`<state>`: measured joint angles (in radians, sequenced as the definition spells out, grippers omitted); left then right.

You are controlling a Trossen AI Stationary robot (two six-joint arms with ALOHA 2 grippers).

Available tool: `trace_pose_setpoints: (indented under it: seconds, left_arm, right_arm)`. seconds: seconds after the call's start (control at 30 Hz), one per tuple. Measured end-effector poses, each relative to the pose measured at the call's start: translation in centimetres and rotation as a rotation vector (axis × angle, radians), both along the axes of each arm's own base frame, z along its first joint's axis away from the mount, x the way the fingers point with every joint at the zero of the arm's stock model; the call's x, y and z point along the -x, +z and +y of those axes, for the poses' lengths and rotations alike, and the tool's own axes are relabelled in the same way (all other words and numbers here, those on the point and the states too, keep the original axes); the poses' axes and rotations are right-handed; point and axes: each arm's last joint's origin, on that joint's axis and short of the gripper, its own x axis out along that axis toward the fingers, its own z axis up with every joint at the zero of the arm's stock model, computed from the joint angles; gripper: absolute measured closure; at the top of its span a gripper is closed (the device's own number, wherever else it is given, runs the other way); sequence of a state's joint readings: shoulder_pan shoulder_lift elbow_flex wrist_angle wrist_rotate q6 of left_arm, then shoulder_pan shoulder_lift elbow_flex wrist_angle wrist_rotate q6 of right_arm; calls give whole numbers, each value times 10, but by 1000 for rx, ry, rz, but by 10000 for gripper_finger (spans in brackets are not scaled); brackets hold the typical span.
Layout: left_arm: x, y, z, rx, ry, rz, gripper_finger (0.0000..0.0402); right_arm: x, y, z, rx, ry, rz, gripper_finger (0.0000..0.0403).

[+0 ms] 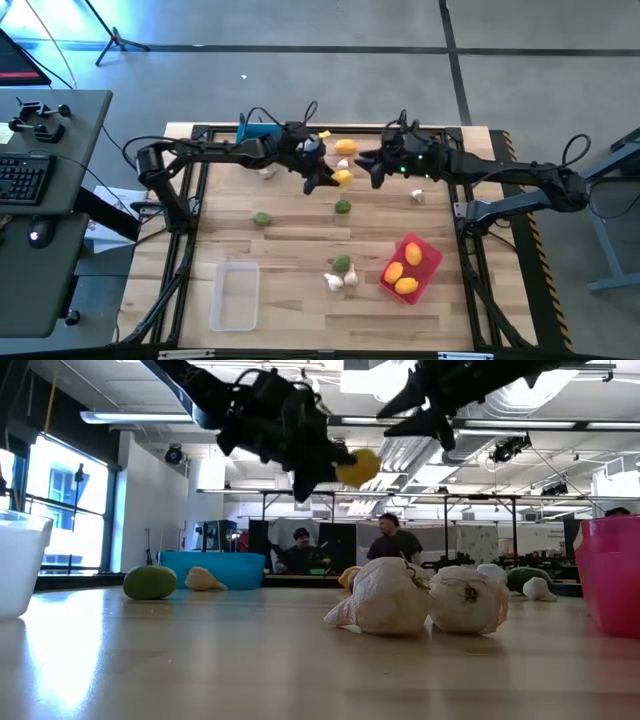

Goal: Sort produce into baskets
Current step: Put the lemon into the red bin

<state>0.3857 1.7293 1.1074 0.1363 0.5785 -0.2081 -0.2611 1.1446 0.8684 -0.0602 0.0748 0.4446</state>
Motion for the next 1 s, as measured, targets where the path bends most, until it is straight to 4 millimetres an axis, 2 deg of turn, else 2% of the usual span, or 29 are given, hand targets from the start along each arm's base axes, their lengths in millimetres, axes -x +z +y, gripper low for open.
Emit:
trace_pose_setpoints:
  seconds: [0.17,0.4,0.67,0.87,1.0]
  left_arm:
    - [-1,26,-1,41,-18,-175,296]
    - [3,59,-4,38,-50,-372,296]
    - [4,73,-6,53,-54,-482,296]
    - [3,76,-7,70,-57,-509,296]
    - [3,76,-7,73,-56,-510,296]
  right_arm:
    - [-3,14,-1,39,-3,-146,197]
    - [6,42,4,91,27,-354,184]
    - [30,66,13,159,-42,-470,184]
    - [30,67,15,207,-29,-458,185]
    - [30,67,15,172,-27,-469,196]
